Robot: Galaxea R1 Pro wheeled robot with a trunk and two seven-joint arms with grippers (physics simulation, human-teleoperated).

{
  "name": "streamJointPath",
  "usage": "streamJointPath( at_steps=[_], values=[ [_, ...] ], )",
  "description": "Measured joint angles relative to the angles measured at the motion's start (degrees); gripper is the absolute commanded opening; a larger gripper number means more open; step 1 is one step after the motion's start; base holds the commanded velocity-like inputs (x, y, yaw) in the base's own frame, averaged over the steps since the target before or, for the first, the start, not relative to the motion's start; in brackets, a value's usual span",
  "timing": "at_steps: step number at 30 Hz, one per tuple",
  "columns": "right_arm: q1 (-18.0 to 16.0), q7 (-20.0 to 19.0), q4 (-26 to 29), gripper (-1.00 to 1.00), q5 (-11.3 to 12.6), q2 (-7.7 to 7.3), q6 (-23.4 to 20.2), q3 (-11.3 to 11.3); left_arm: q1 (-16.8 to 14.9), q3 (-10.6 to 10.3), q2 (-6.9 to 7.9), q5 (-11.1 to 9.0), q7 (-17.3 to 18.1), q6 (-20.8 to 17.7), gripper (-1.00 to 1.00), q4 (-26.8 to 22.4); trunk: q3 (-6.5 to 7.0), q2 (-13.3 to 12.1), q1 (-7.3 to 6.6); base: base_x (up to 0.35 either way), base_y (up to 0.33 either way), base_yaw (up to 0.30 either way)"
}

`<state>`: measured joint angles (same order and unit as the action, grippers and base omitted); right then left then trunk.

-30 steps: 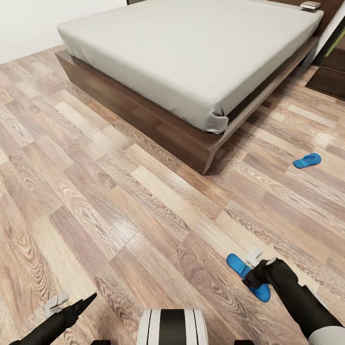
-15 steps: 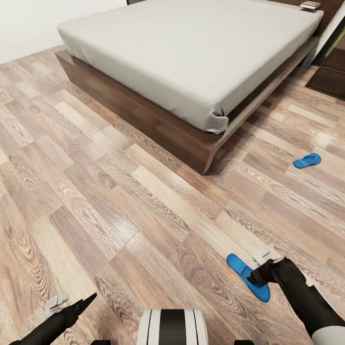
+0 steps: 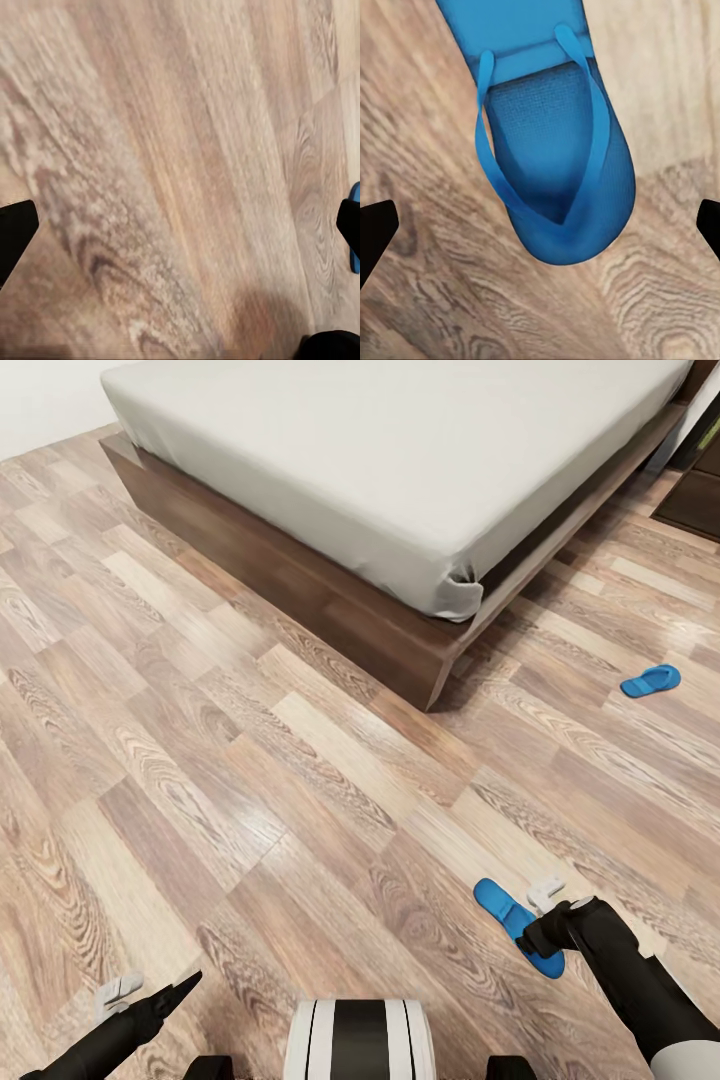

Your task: In the bedroom, move the book from the bed onto either nightstand, and place the two sandals side by side next to the bed.

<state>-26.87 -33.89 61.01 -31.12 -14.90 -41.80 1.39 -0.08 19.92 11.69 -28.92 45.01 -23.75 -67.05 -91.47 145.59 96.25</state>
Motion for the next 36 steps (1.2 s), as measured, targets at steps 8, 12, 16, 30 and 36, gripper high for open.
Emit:
streamJointPath(
  at_steps=[8,12,16,30,36],
  values=[
    [0.0,0.0,0.0,1.00,0.0,0.07,0.0,0.0,0.0,0.0,0.00,0.0,0.0,0.0,1.00,0.0,-1.77,0.1,0.21,0.000,0.000,0.000],
    [0.0,0.0,0.0,1.00,0.0,0.07,0.0,0.0,0.0,0.0,0.00,0.0,0.0,0.0,1.00,0.1,-2.66,0.2,0.31,0.000,0.000,0.000],
    [0.0,0.0,0.0,1.00,0.0,0.07,0.0,0.0,0.0,0.0,0.00,0.0,0.0,0.0,1.00,0.0,-3.11,0.2,0.36,0.000,0.000,0.000],
    [0.0,0.0,0.1,1.00,0.0,0.05,0.0,0.0,0.0,0.0,0.00,0.0,-0.1,0.0,1.00,0.0,-3.11,0.2,0.34,0.072,0.000,0.000],
    [0.0,0.0,0.1,1.00,-0.1,0.05,0.0,0.0,0.0,0.0,0.00,0.0,0.0,0.0,1.00,0.1,-3.11,0.2,0.36,0.049,0.000,0.000]
  ],
)
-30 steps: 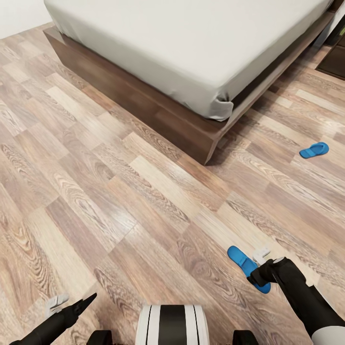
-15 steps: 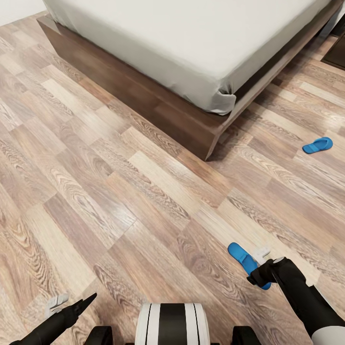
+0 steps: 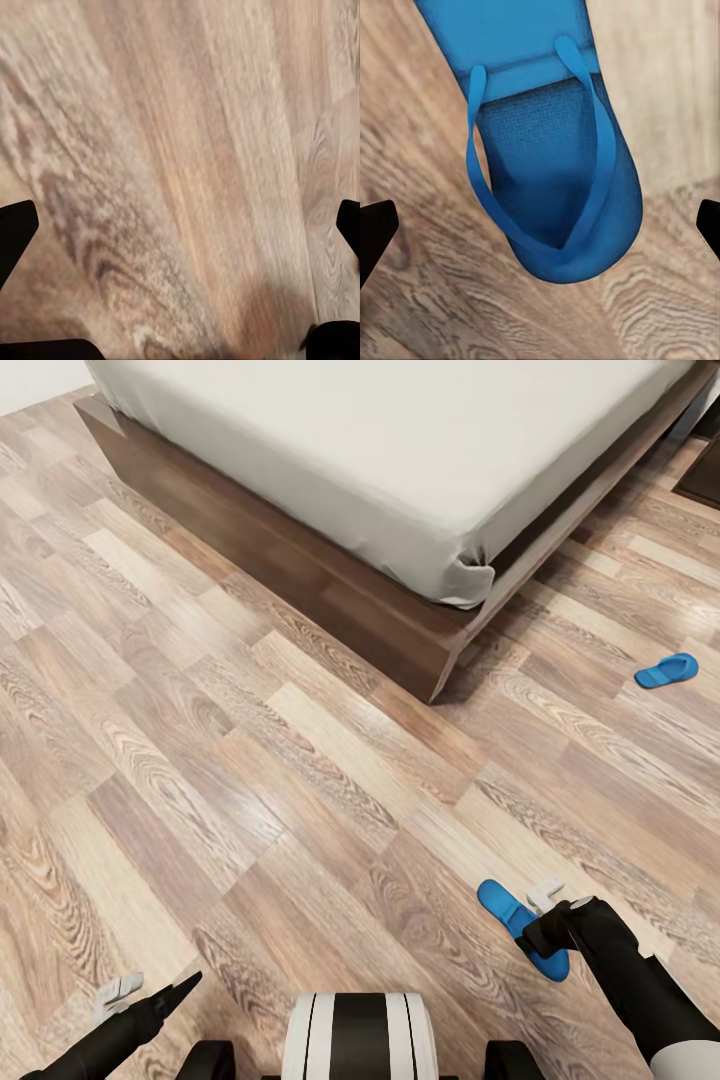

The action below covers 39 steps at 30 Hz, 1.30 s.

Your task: In the bedroom, move the book from the bed onto either nightstand, and place the two sandals side by side next to the bed.

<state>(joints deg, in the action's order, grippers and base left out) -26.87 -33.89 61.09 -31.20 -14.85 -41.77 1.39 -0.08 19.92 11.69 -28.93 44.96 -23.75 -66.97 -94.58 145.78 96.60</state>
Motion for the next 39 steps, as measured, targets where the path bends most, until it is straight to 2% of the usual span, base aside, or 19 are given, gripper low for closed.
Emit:
streamJointPath(
  at_steps=[24,39],
  values=[
    [0.0,0.0,0.0,1.00,0.0,0.02,0.0,0.0,0.0,0.0,0.00,0.0,0.0,0.0,1.00,0.0,0.00,0.0,0.00,0.037,0.000,0.000],
    [0.0,0.0,0.0,1.00,0.0,0.03,0.0,0.2,0.0,0.0,-0.01,0.0,0.0,0.0,1.00,0.0,-3.32,0.2,0.39,0.000,0.000,0.000]
  ],
)
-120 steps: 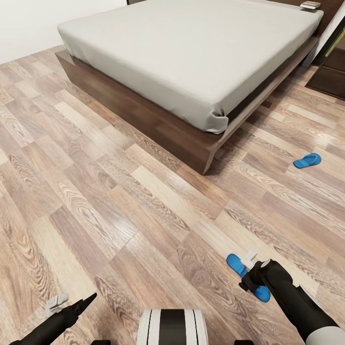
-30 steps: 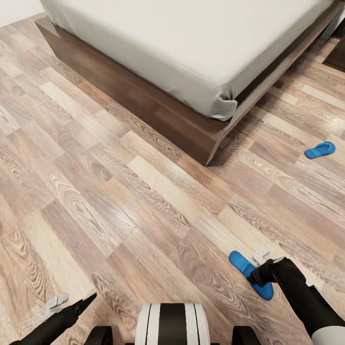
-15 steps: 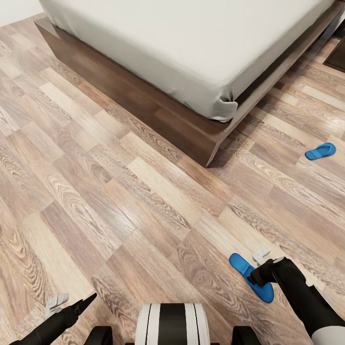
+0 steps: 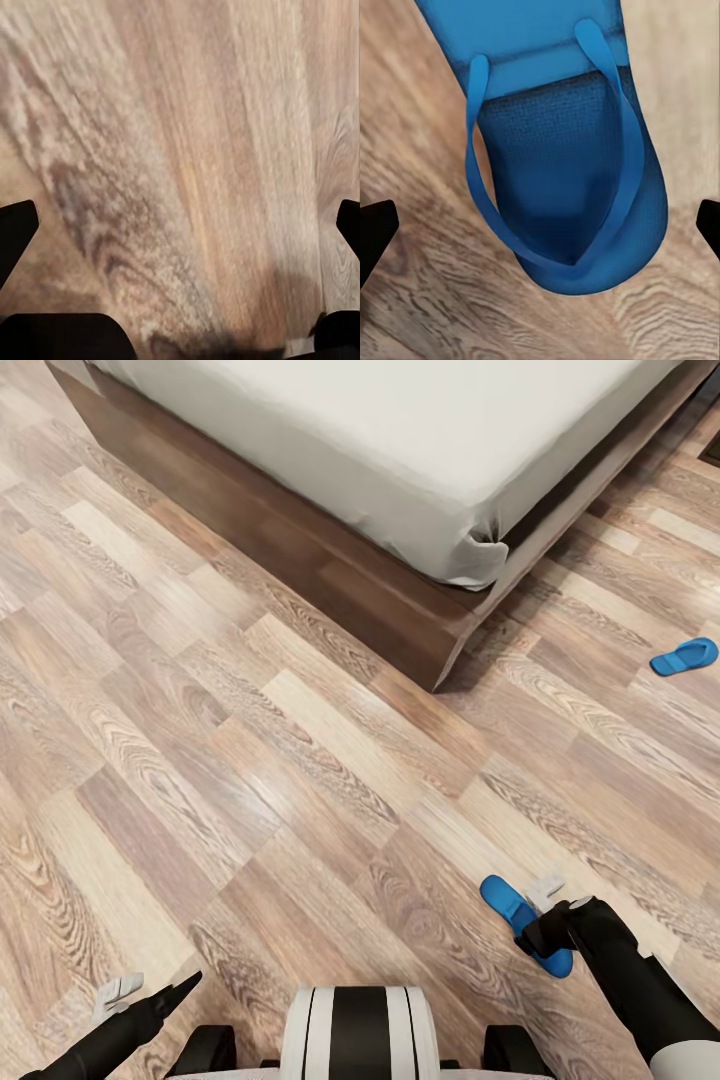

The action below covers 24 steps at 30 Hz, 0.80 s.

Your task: In the bedroom, move the book from the bed onto either nightstand, and place the two sandals side by side next to the bed.

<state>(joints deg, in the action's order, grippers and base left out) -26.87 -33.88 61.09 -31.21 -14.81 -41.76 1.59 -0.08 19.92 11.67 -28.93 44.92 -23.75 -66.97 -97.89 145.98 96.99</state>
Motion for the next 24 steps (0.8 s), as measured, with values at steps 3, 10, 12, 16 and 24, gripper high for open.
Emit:
streamJointPath(
  at_steps=[3,10,12,16,24],
  values=[
    [0.0,0.0,0.0,1.00,0.0,0.00,0.0,0.0,0.0,0.0,0.01,0.0,0.0,0.0,1.00,0.0,-0.01,0.0,0.00,0.000,0.000,0.000],
    [0.0,0.0,0.0,1.00,0.0,0.00,0.0,-0.1,0.0,0.0,0.01,0.0,0.0,0.0,1.00,0.0,-0.89,0.1,0.10,0.000,0.000,0.000],
    [0.0,0.0,0.0,1.00,0.0,0.00,0.0,-0.1,0.0,0.0,0.01,0.0,0.0,0.0,1.00,0.0,-1.12,0.1,0.13,0.000,0.000,0.000],
    [0.0,0.0,0.0,1.00,0.0,0.00,0.0,-0.1,0.0,0.0,0.01,0.0,0.0,0.0,1.00,0.0,-1.12,0.1,0.13,0.000,0.000,0.000],
    [0.0,0.0,0.0,1.00,0.0,0.00,0.0,-0.2,0.0,0.0,0.00,0.0,0.0,0.0,1.00,0.0,-1.12,0.1,0.13,0.000,0.000,0.000]
  ],
)
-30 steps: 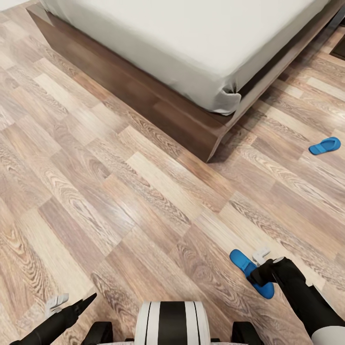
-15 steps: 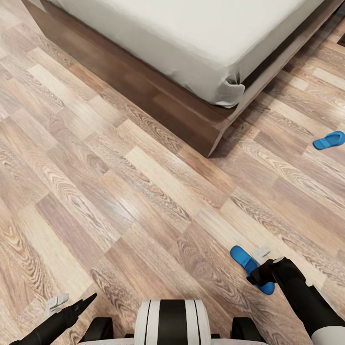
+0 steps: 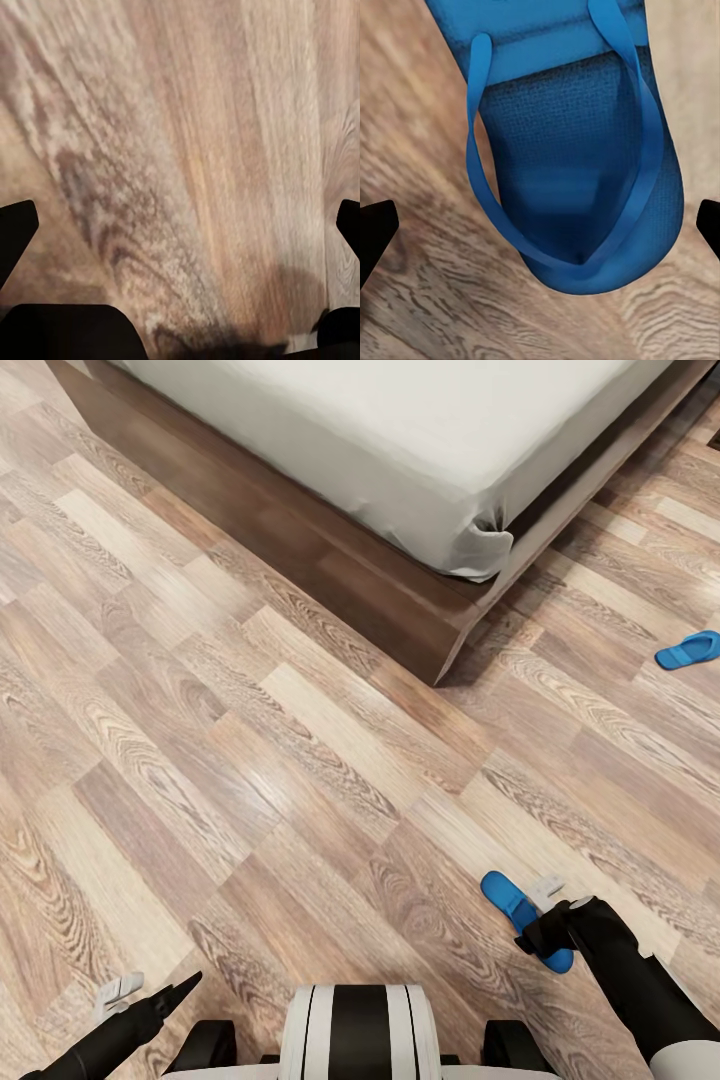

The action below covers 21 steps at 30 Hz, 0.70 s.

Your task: In the bedroom, move the book from the bed onto either nightstand, and place the two sandals side by side next to the bed.

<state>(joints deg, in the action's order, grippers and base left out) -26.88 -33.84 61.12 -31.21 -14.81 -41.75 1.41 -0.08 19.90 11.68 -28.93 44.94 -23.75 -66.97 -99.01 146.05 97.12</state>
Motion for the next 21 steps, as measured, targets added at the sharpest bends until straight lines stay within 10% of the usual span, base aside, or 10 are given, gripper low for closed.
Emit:
streamJointPath(
  at_steps=[21],
  values=[
    [0.0,0.0,1.8,1.00,0.0,-0.15,0.0,-1.0,0.0,0.0,-0.01,0.0,0.0,0.0,1.00,0.0,0.00,0.0,0.00,0.000,0.000,0.000]
  ],
)
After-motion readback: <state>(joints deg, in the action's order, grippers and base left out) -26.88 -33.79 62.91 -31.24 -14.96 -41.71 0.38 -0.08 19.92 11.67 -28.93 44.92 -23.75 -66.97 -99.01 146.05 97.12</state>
